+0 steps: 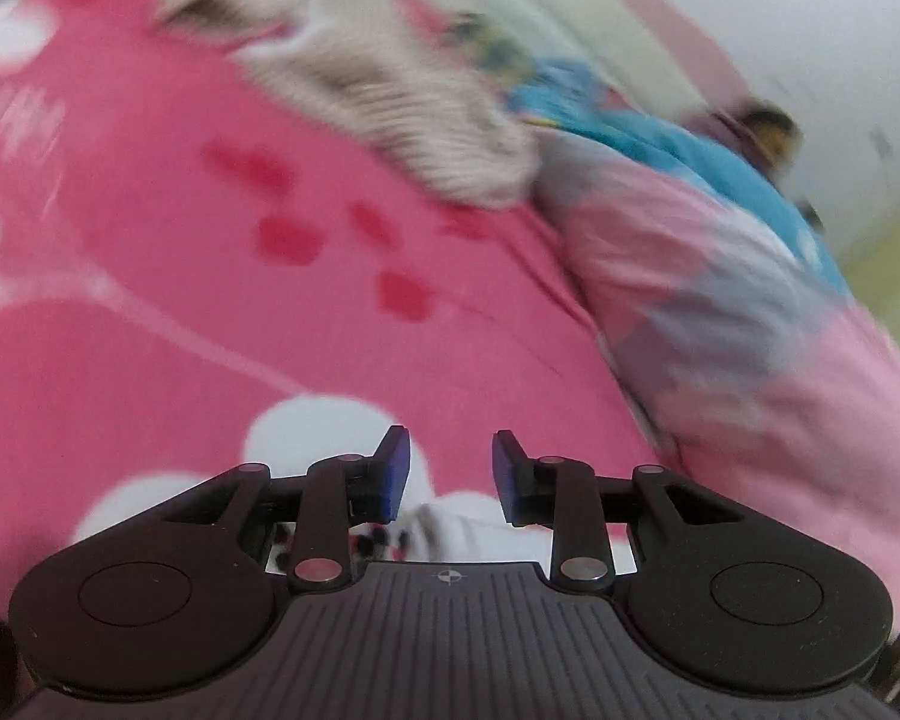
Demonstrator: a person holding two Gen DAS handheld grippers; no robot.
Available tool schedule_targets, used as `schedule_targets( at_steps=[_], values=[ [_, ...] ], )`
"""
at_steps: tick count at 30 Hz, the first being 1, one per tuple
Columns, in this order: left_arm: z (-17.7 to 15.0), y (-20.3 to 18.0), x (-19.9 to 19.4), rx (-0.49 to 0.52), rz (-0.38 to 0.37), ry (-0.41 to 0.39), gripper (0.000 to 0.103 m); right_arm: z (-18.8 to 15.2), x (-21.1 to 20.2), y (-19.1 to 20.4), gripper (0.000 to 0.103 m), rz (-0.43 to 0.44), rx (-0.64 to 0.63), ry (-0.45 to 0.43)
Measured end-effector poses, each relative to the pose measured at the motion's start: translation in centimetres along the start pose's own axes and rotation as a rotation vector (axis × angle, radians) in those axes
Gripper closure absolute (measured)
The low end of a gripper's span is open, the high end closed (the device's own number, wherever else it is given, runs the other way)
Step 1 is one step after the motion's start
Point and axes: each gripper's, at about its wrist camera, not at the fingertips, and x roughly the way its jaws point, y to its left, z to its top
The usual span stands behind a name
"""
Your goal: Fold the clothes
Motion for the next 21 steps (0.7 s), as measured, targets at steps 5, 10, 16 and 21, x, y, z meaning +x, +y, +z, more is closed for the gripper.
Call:
schedule_targets(
  at_steps=[5, 10, 16, 21],
  values=[
    [-4.3, -5.6, 2.1, 0.379, -0.009, 0.171, 0.071, -1.7, 4.3, 2.7, 0.073, -0.031, -0.186, 0.161],
    [-4.6, -3.1, 3.2, 0.309, 0.132, 0.191, 0.068, -1.1, 3.5, 0.1, 0.080, -0.197, -0.100, 0.156],
    [-6.2, -6.4, -1.2, 0.534, -0.036, 0.159, 0.069, -2.1, -0.6, 5.3, 0.081, 0.161, -0.295, 0.158],
    [-9.9, -5.7, 1.5, 0.659, 0.140, 0.299, 0.067, -5.6, 2.2, 3.8, 0.090, -0.012, -0.294, 0.357]
  ],
)
